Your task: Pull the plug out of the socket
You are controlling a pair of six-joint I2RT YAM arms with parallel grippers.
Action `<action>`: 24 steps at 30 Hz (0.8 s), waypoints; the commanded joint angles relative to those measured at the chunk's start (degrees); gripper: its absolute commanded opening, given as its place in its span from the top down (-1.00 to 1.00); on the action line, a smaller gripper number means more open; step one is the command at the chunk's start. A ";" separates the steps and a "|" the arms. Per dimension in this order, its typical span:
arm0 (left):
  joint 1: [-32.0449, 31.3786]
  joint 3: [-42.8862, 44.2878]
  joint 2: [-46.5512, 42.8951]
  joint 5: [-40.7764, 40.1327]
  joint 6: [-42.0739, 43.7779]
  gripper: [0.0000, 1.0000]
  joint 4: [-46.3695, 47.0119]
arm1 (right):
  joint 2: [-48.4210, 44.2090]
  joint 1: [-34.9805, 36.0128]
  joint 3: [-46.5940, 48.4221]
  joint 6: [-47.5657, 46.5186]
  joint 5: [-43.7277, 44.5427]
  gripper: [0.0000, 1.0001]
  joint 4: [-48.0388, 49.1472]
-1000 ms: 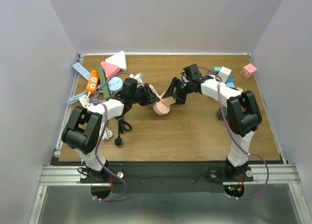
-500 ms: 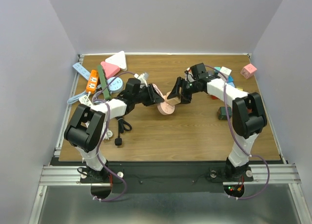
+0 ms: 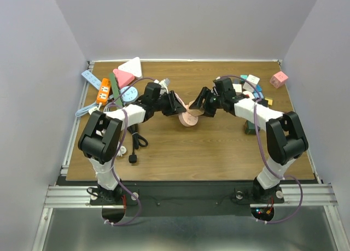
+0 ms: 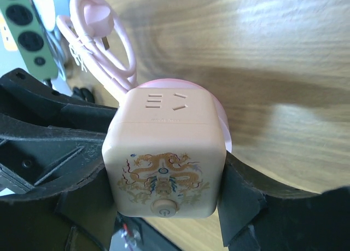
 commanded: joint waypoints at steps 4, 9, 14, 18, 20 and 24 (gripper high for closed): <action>4.00 1.29 2.24 -6.07 0.77 1.00 -3.75 | -10.92 -1.50 -0.80 -3.76 9.75 0.99 4.36; 4.97 0.85 2.85 -6.25 1.39 1.00 -3.58 | -17.17 -1.93 0.43 -7.28 10.28 0.99 2.26; 5.85 -0.11 2.33 -6.16 1.82 1.00 -3.32 | -18.40 -2.72 0.70 -10.18 11.33 0.99 -1.97; 6.55 -1.08 1.98 -5.72 1.74 1.00 -2.79 | -16.14 -3.08 -0.01 -9.92 8.80 0.99 -2.14; 6.55 -1.26 1.63 -5.72 1.65 1.00 -2.44 | -13.67 -2.99 0.25 -9.22 3.18 0.99 -1.36; 6.55 -0.99 0.75 -5.55 1.21 1.00 -2.35 | -8.57 -2.38 -0.71 -8.08 -1.06 0.99 1.36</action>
